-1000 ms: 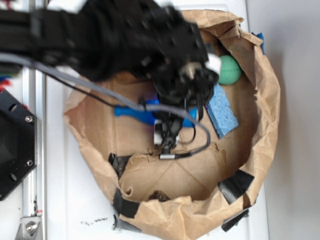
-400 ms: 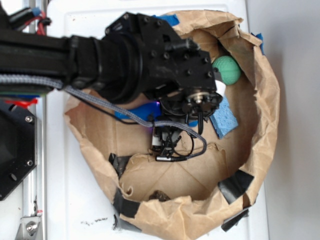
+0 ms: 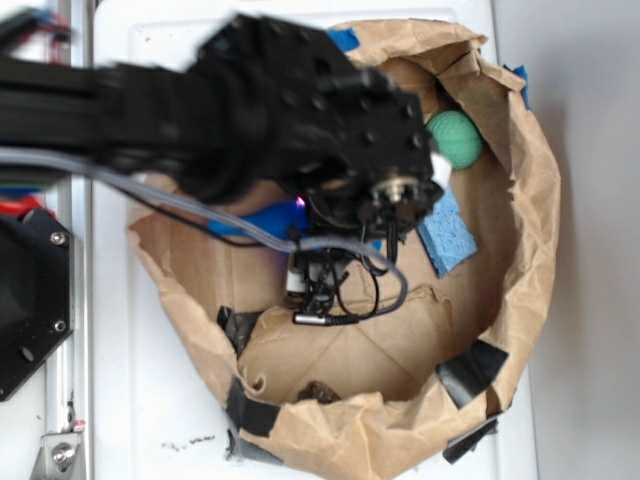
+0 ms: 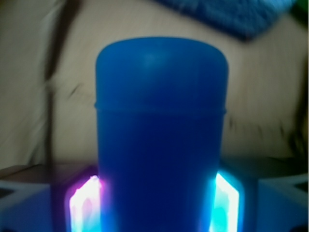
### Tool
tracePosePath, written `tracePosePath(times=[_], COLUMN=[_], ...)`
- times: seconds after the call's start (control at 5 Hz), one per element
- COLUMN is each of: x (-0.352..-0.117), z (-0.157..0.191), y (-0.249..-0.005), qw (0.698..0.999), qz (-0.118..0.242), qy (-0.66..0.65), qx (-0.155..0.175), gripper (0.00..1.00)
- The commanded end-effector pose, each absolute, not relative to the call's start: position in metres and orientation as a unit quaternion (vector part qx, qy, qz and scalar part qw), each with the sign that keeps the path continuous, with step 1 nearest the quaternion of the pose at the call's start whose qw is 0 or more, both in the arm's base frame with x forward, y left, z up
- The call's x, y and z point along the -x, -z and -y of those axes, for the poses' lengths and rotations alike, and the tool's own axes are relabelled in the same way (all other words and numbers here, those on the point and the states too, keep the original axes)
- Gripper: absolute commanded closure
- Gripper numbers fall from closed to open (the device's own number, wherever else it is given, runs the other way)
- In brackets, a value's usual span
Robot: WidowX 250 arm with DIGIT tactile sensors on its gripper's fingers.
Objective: Grab the blue bottle.
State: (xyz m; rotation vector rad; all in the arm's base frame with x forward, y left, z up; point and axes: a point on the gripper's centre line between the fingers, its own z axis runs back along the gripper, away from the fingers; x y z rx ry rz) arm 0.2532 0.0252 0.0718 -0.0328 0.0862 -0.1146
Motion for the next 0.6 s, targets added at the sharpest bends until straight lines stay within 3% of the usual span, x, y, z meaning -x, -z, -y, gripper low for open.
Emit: tracePosePath(times=[0.0,0.4], x=[-0.243,-0.235], z=[-0.037,-0.034], y=[-0.175,-0.206], qw=[0.999,0.999], qz=[-0.006,0.026], qy=[-0.033,-0.047], qx=[0.013,0.008], gripper=[1.00,1.00])
